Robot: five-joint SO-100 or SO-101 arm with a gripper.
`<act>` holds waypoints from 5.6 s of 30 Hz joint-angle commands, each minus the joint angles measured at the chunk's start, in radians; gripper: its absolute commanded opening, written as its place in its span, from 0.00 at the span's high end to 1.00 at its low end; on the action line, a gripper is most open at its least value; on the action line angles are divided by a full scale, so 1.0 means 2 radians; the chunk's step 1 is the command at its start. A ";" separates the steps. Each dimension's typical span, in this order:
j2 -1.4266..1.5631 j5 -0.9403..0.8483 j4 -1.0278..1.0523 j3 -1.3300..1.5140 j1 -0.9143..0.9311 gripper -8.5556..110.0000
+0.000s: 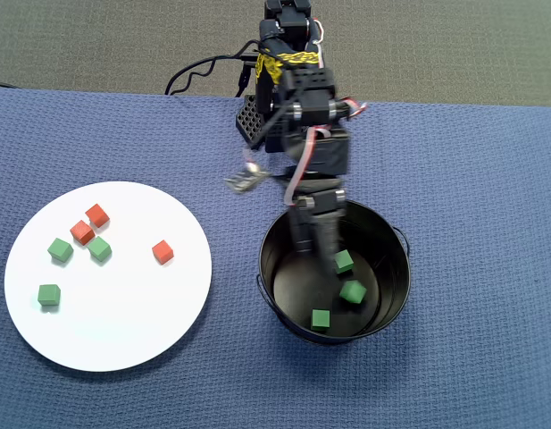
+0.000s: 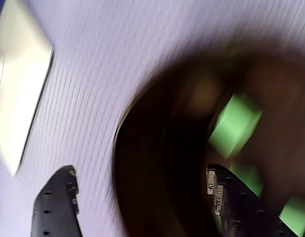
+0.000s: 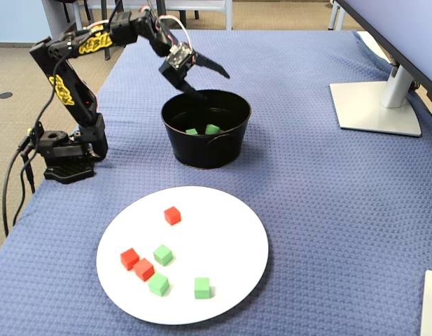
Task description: Pick up the green cubes from the white plate and place them in the black recipient
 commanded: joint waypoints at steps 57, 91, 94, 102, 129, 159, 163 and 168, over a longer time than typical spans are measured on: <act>-0.304 -0.692 -0.210 -0.027 0.472 0.59; -0.376 -0.693 -0.197 -0.107 0.489 0.62; -0.384 -0.689 -0.191 -0.119 0.488 0.61; -0.393 -0.688 -0.193 -0.118 0.488 0.66; -0.337 -0.570 -0.235 -0.091 0.468 0.93; 0.105 0.152 0.081 0.011 0.031 0.93; 0.138 0.179 0.052 0.092 -0.040 0.93; 0.120 0.159 0.025 0.112 -0.076 0.90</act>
